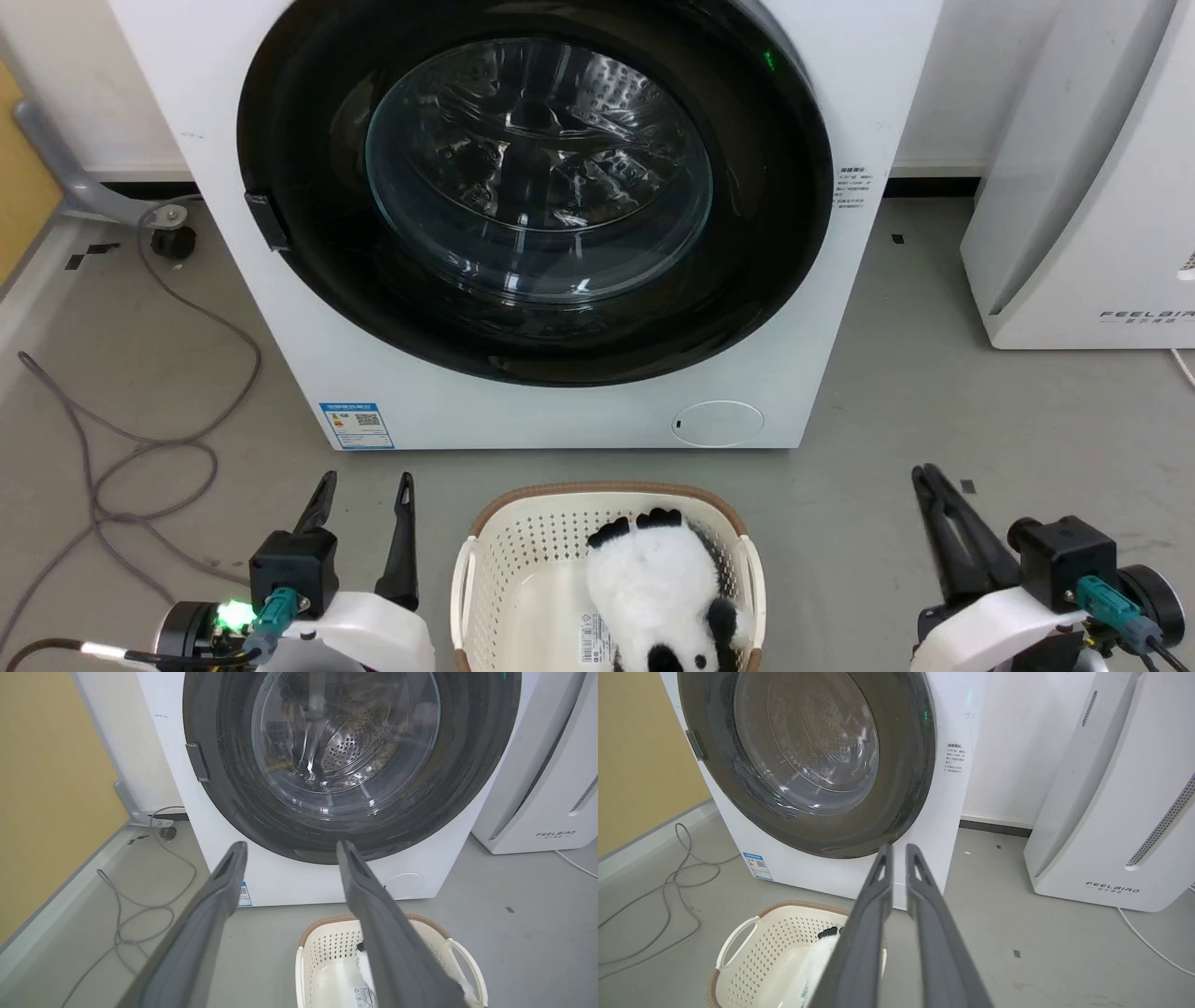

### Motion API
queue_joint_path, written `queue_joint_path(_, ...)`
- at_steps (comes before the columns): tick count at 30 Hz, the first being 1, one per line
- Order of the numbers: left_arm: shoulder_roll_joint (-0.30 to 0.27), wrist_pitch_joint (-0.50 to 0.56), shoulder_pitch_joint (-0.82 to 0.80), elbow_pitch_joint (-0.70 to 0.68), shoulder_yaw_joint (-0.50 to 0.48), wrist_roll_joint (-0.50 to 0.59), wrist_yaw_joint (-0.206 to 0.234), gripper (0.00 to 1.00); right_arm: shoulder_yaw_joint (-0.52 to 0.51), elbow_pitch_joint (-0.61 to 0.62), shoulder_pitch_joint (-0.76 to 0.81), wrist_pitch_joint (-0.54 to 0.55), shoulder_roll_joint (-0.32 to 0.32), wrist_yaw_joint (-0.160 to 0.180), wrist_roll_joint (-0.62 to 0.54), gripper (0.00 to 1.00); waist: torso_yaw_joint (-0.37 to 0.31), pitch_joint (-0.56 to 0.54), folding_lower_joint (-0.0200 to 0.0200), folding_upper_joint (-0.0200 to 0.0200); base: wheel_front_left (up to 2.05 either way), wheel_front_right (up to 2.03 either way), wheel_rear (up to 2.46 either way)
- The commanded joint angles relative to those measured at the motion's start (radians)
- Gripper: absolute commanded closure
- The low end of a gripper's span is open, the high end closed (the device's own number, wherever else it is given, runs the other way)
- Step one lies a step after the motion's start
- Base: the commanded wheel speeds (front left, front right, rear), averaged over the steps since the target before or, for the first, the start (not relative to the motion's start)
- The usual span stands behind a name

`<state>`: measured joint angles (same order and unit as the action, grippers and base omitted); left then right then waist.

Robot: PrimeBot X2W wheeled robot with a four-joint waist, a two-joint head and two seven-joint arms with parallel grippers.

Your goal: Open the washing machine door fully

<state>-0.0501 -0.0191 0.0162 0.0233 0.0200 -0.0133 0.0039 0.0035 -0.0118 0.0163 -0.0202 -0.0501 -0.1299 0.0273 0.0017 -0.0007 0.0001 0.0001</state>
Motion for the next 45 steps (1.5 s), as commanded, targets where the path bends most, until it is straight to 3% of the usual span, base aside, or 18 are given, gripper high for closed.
queue_joint_path(1,0.000,-0.010,-0.006,0.004,0.004,-0.009,-0.007,0.00,0.000,-0.004,0.009,-0.009,0.000,0.000,0.008,1.00,0.000,0.000,0.0000,-0.0001,0.00,0.00,0.00)
queue_joint_path(13,0.000,-0.035,-0.010,0.012,0.016,-0.027,-0.013,0.00,-0.004,-0.020,0.012,-0.034,0.000,0.000,0.117,1.00,0.004,0.001,0.0000,-0.0001,0.00,0.00,0.00)
queue_joint_path(32,0.000,-0.075,-0.035,0.003,0.029,-0.055,-0.028,0.00,-0.044,-0.067,-0.093,-0.074,0.000,0.000,0.578,1.00,0.010,0.046,0.0000,-0.0001,0.00,0.00,0.00)
queue_joint_path(45,-0.002,-0.102,-0.080,-0.028,0.023,-0.070,-0.048,0.00,-0.089,-0.186,-0.320,-0.101,0.000,0.000,0.808,1.00,0.010,0.127,0.0000,-0.0001,0.00,0.00,0.00)
